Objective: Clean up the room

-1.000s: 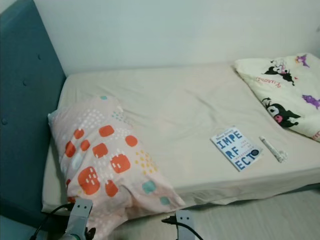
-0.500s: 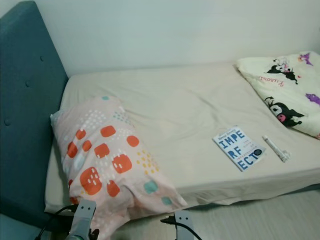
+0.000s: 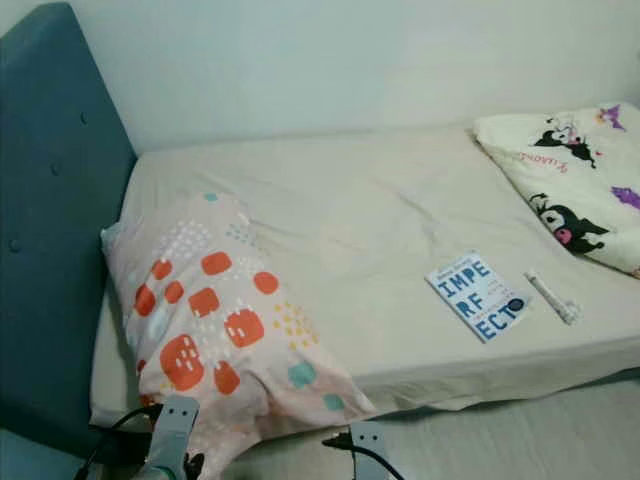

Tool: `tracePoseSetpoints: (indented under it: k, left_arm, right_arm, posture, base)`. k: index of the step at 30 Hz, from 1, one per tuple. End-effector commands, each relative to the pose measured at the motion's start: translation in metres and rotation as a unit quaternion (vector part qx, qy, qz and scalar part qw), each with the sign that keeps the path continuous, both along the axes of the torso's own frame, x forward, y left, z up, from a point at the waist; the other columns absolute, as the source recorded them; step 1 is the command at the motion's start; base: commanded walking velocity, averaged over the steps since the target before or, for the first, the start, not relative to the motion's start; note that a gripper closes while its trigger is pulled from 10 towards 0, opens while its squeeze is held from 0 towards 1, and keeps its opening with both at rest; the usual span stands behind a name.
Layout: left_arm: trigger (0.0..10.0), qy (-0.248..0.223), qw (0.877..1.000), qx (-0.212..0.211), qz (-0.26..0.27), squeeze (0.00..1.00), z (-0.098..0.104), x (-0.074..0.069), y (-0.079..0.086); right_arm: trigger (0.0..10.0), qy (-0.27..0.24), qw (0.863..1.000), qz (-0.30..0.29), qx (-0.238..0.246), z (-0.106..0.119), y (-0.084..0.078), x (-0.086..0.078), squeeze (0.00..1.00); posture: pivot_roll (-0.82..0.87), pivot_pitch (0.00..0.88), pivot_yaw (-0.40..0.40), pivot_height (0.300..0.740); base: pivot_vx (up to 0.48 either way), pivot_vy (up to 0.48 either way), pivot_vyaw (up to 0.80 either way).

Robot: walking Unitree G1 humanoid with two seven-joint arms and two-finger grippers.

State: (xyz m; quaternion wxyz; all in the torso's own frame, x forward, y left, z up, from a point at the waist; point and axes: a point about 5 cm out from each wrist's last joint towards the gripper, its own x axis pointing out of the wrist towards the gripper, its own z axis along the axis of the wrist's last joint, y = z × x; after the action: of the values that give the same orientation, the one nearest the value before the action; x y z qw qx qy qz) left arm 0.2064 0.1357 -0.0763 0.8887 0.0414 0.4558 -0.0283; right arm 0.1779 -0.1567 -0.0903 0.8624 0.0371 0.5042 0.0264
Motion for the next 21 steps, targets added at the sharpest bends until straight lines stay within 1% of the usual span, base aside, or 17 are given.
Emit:
tracePoseSetpoints:
  k: [1,6,14,21]
  left_arm:
    - [10.0,0.013,1.0,0.004,-0.001,0.0,-0.004,-0.007,0.002]
    - [10.0,0.014,1.0,0.005,-0.01,0.0,-0.005,-0.008,0.003]
    - [10.0,0.014,1.0,0.009,-0.015,0.0,-0.006,-0.01,0.003]
    - [10.0,0.021,1.0,0.008,-0.005,0.0,-0.009,-0.018,0.009]
  right_arm:
    - [10.0,0.012,1.0,0.003,0.0,-0.004,0.002,-0.008,0.0]
    - [10.0,0.014,1.0,-0.007,0.001,-0.005,0.002,-0.011,0.0]
    - [10.0,0.016,1.0,-0.01,0.001,-0.006,0.001,-0.013,0.0]
    - [10.0,0.018,1.0,-0.004,-0.001,-0.006,0.0,-0.014,0.0]
  posture:
    - [0.04,0.0,0.108,0.74]
    - [0.03,0.0,0.12,0.74]
    - [0.03,0.0,0.118,0.74]
    - [0.04,0.005,0.103,0.74]
  base:
    - [0.0,0.0,0.0]
    - [0.0,0.0,0.0]
    - [0.0,0.0,0.0]
    - [0.0,0.0,0.0]
